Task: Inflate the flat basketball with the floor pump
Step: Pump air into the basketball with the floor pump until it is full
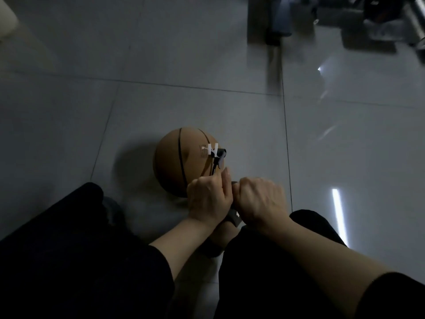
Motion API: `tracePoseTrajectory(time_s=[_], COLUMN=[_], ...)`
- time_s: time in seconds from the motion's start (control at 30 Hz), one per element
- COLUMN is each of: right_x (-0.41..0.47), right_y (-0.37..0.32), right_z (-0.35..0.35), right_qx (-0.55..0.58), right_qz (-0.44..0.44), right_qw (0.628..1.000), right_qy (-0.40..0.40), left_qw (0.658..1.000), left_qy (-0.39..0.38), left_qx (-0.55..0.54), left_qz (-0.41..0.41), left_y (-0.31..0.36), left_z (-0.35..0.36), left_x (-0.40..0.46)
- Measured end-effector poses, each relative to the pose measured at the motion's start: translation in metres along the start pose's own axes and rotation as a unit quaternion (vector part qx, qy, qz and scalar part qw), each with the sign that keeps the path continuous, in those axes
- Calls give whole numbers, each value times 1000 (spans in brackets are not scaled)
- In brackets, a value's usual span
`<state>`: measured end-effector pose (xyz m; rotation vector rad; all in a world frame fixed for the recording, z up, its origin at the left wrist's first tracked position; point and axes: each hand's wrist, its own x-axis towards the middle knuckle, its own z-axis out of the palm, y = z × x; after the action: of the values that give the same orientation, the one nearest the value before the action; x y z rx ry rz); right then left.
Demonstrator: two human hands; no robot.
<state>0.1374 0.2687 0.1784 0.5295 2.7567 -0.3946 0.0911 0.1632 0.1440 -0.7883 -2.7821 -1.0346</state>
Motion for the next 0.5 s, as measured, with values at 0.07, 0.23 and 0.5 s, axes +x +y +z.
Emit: tracePoseTrajectory(time_s=[0.07, 0.23, 0.5], right_x=[16, 56, 46], right_y=[9, 20, 22], right_z=[12, 33, 31], right_qx=[3, 2, -10], right_qz=[-3, -27, -23], right_qw=[1000, 999, 999], right_qy=[-11, -20, -25], left_qw=[1000, 999, 997], left_qy=[3, -13, -54], left_qx=[5, 2, 27], left_qz=[-6, -34, -56], left_y=[-8, -31, -17], left_z=[19, 51, 43], left_x=[5, 21, 16])
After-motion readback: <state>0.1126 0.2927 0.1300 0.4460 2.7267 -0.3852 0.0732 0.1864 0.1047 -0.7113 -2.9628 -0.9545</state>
